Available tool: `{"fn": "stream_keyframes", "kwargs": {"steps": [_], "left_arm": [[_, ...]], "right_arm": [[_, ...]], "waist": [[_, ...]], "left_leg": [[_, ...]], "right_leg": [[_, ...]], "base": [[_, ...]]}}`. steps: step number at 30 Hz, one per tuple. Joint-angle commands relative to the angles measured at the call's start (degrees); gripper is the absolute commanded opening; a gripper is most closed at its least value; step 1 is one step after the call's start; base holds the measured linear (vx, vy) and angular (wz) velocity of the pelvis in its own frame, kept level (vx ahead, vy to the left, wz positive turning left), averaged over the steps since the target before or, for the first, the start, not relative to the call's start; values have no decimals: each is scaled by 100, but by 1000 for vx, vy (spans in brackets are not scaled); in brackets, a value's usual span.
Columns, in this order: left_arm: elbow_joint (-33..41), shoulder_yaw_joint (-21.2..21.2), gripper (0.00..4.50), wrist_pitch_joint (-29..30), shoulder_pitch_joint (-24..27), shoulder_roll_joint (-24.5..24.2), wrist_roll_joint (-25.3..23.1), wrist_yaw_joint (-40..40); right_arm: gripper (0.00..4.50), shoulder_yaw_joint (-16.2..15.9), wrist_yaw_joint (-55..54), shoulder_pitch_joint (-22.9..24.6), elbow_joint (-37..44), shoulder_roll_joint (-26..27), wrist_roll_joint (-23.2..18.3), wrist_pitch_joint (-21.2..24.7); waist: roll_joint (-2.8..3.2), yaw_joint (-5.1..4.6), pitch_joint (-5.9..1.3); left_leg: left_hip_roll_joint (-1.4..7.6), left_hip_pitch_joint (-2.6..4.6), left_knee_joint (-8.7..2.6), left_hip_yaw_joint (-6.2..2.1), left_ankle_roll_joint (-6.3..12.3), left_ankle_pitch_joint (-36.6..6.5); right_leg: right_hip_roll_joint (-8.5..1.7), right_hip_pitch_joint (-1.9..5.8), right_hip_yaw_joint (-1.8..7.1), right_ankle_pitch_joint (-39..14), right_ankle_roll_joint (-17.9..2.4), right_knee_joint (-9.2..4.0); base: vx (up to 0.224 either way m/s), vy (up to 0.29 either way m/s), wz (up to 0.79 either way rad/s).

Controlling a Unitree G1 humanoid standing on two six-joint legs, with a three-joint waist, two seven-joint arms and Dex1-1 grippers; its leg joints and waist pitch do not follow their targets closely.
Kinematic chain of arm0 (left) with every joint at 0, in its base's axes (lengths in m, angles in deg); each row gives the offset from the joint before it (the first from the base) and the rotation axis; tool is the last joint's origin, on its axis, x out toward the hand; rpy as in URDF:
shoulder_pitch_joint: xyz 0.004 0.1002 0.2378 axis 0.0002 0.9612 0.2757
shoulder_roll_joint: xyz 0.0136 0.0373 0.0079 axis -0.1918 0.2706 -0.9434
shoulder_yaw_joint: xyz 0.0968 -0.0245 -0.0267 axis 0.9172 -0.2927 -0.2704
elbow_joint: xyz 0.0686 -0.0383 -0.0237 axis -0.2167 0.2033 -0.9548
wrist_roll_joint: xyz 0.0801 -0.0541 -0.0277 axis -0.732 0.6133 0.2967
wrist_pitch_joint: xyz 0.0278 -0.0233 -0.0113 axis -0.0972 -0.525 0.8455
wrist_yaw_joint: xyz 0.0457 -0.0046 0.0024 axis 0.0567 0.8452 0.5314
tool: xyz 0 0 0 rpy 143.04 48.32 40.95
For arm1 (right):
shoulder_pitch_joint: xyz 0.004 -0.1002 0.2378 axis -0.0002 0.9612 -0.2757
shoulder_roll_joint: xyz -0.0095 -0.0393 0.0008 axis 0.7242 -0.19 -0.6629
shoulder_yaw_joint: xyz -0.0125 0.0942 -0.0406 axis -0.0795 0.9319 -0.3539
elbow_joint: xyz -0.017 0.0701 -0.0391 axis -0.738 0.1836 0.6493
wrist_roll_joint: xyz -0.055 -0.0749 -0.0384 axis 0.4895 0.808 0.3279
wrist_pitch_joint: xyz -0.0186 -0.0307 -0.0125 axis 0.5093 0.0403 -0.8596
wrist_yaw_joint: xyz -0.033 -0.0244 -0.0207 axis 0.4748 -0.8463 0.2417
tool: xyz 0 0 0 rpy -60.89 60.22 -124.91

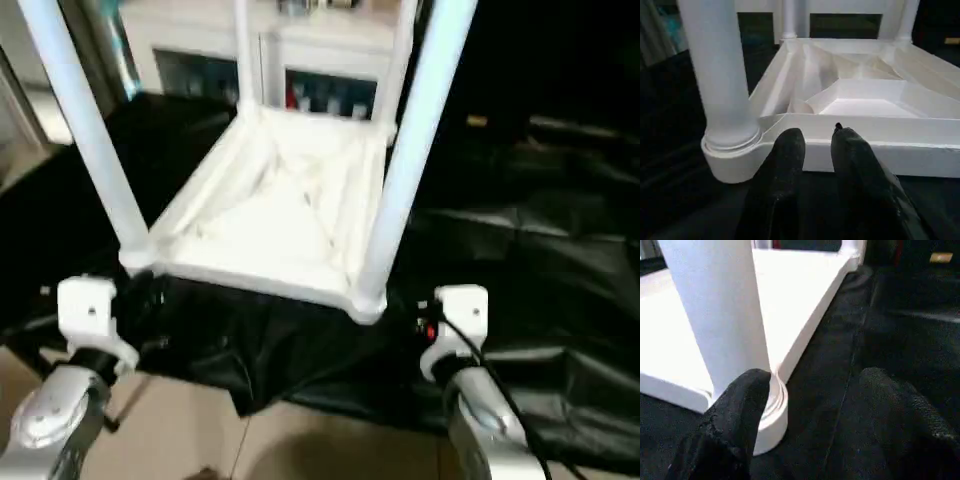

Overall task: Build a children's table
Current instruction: Flip table

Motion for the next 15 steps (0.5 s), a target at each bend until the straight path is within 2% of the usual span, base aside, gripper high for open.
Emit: {"fn": "stream_keyframes", "kwargs": {"steps": [1, 2, 3, 4, 5, 6, 7, 8, 9, 10, 11, 12, 13, 14, 15], "left_arm": [[-32, -18, 119, -54, -56, -24, -3, -11], [-32, -33, 119, -95, -60, -22, -4, 1], [19, -83, 119, 8, -15, -13, 85, 23], [10, -112, 119, -1, 29, -47, 90, 44], [-3, -128, 119, -28, 56, -73, 78, 59], [-38, -201, 119, -77, 99, -119, 44, 43], [-46, -246, 119, -79, 104, -136, 37, 24], [-49, -271, 119, -79, 105, -146, 34, 13], [-43, -295, 119, -65, 108, -185, 32, 26], [-41, -319, 119, -34, 106, -234, 32, 45], [-42, -322, 119, -29, 105, -239, 32, 46], [-27, -380, 148, 86, 110, -231, 256, 178], [-23, -395, 154, 117, 111, -226, 318, 213], [52, -500, 154, 126, 119, -186, 539, 271], [65, -513, 157, 131, 120, -185, 541, 254]], "right_arm": [[326, 78, -1, 39, 75, -29, -56, 25], [326, 90, 23, 38, 74, -31, -87, 11], [326, 81, 142, 61, 102, -66, -159, -14], [326, 58, 282, 84, 127, -109, -242, 22], [326, 42, 370, 99, 142, -135, -294, 52], [326, -49, 668, 139, 192, -264, -422, 113], [326, -98, 798, 150, 216, -339, -462, 156], [326, -125, 864, 155, 228, -381, -481, 183], [326, -141, 931, 162, 229, -432, -480, 168], [326, -149, 998, 162, 223, -481, -481, 143], [326, -149, 1005, 162, 223, -485, -482, 141], [344, -94, 1132, 167, 235, -486, -680, 211], [362, -78, 1165, 168, 239, -484, -736, 233], [362, -79, 1570, 225, 320, -635, -1006, 245], [374, -83, 1637, 235, 332, -666, -1040, 240]], "waist": [[-14, 15, -240], [-39, 96, -261], [-53, 118, -250], [-30, 140, -241], [22, 144, -260], [158, -35, -310], [190, -115, -326], [209, -173, -319], [196, -181, -305], [126, -203, -280], [114, -202, -274], [77, -181, -240], [55, -181, -221], [31, -175, -200], [10, -163, -182]], "left_leg": [[214, 3, -427, 4, 649, -840], [258, -41, -245, -17, 950, -628], [292, -97, -174, -61, 1031, -526], [339, -148, -200, -118, 1084, -392], [355, -111, -285, -119, 1108, -422], [361, 224, -572, -108, 1218, -380], [384, 323, -593, -176, 1189, -435], [459, 340, -616, -274, 1000, -414], [492, 336, -642, -275, 762, -541], [430, 273, -693, -202, 320, -1021], [382, 243, -709, -165, 115, -1319], [308, 226, -750, -99, -333, -2205], [299, 233, -755, -93, -417, -2474], [279, 249, -749, -91, -526, -2899], [288, 260, -747, -102, -555, -3105]], "right_leg": [[-673, 120, 418, 54, -998, -741], [-1019, 183, 577, -199, -981, -903], [-1146, 210, 627, -365, -954, -957], [-1151, 231, 589, -632, -930, -980], [-1048, 224, 511, -713, -971, -962], [-259, -19, 120, -193, -1017, -566], [-111, -87, 44, -62, -950, -448], [-82, -119, 44, 232, -793, -371], [-106, -144, 76, 327, -728, -389], [-224, -111, 151, 454, -649, -482], [-273, -101, 182, 441, -616, -524], [-370, -119, 252, -151, -442, -638], [-405, -137, 276, -498, -399, -678], [-461, -167, 308, -1238, -334, -761], [-501, -186, 332, -1659, -289, -837]], "base": [[-10, 58, 0], [-10, 58, 0], [-3, 96, -5], [23, 140, -11], [23, 140, -11], [33, 143, -2], [24, 140, -1], [24, 140, -1], [0, 116, 0], [-26, 76, 2], [-26, 76, 2], [0, 0, 0], [-52, 1, -4], [-52, 1, -4], [-54, -17, -4]]}}
